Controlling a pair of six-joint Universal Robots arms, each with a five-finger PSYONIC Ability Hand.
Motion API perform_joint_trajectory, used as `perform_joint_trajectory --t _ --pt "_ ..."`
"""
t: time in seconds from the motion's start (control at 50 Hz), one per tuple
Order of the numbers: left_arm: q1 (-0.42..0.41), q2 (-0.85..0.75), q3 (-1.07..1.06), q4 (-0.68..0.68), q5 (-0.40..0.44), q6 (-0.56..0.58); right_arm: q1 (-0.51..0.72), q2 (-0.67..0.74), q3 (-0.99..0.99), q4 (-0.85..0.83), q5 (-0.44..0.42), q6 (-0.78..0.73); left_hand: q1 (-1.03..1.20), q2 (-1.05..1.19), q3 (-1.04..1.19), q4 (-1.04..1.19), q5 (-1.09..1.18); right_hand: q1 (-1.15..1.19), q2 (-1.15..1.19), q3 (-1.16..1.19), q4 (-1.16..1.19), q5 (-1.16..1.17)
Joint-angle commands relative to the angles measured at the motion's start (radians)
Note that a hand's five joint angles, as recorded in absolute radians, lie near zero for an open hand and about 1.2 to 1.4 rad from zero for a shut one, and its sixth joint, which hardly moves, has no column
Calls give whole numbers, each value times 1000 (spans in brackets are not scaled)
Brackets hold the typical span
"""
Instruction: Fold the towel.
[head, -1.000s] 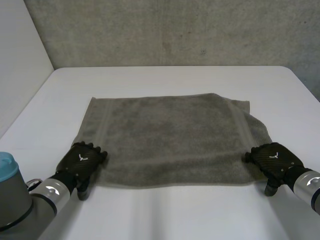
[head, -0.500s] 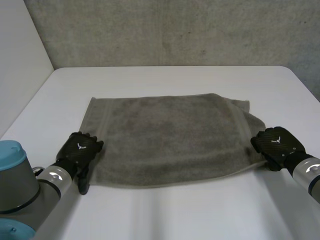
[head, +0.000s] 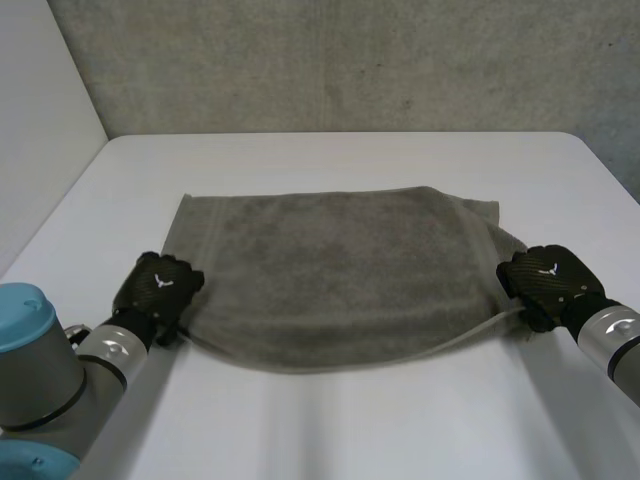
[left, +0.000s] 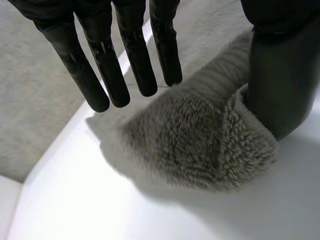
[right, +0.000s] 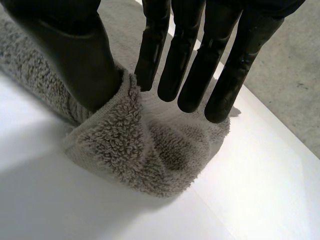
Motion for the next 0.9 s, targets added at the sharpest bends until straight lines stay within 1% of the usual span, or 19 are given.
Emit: perform_joint_trajectory --t 0.02,0.2,0.3,0.32,0.34,0.36,0.4,0.42,0.44,0.46,0.52,0.58,0.62,0.68,0.74,0.78,0.84,0.88,0.9 --pt "0 0 30 27 -82 3 -2 -11 -5 -3 17 0 -36 -38 -38 -39 -195 16 26 26 27 27" --pt "1 0 34 27 -84 8 -3 -13 -9 -3 21 1 -25 -26 -26 -27 -183 19 29 29 30 30" --pt "7 6 33 27 -82 8 -5 -19 -9 -2 29 8 69 68 68 67 -89 19 29 29 30 30" --pt "9 12 30 27 -82 8 -3 -19 -9 -2 32 8 96 94 94 93 -62 25 35 35 35 36" --pt "10 17 28 27 -82 8 -2 -19 -9 -2 33 8 192 190 190 189 34 43 52 53 53 53" --pt "10 17 28 27 -82 8 -2 -19 -9 -2 33 8 193 191 191 190 35 43 53 53 53 53" --pt "7 26 24 26 -81 8 1 -20 -9 0 36 8 429 428 428 427 271 174 184 184 184 185" --pt "7 26 24 26 -81 8 1 -20 -9 0 36 8 430 429 429 428 272 175 185 185 185 185" --pt "4 32 21 26 -79 9 1 -22 -9 0 40 8 587 586 586 585 429 303 313 313 313 313" --pt "3 43 19 26 -78 11 1 -26 -11 3 44 8 615 613 613 612 457 396 406 406 406 407" --pt "1 59 15 24 -76 11 1 -42 -14 8 50 8 615 614 614 612 457 397 407 407 407 407" --pt "3 109 4 17 -75 13 -5 -99 -16 21 61 8 615 614 614 612 457 397 407 407 407 407" --pt "4 185 -11 12 -73 16 -11 -183 -20 58 61 8 615 614 614 612 457 397 407 407 407 407" --pt "4 232 -21 9 -72 20 -11 -220 -25 87 58 6 615 614 614 612 457 397 407 407 407 407" --pt "3 321 -41 -10 -61 28 -13 -284 -43 164 52 0 615 614 614 612 457 397 407 407 407 407" --pt "3 396 -56 -63 -21 34 -14 -332 -69 283 38 -12 615 614 614 612 457 397 407 407 407 407" --pt "10 427 -62 -105 8 40 -20 -352 -86 347 32 -23 615 614 614 612 457 397 407 407 407 407" --pt "21 466 -62 -215 77 66 -57 -381 -118 476 3 -95 615 614 614 612 457 397 407 407 407 407" --pt "21 467 -62 -215 77 66 -57 -381 -118 477 3 -95 615 614 614 612 457 397 407 407 407 407"
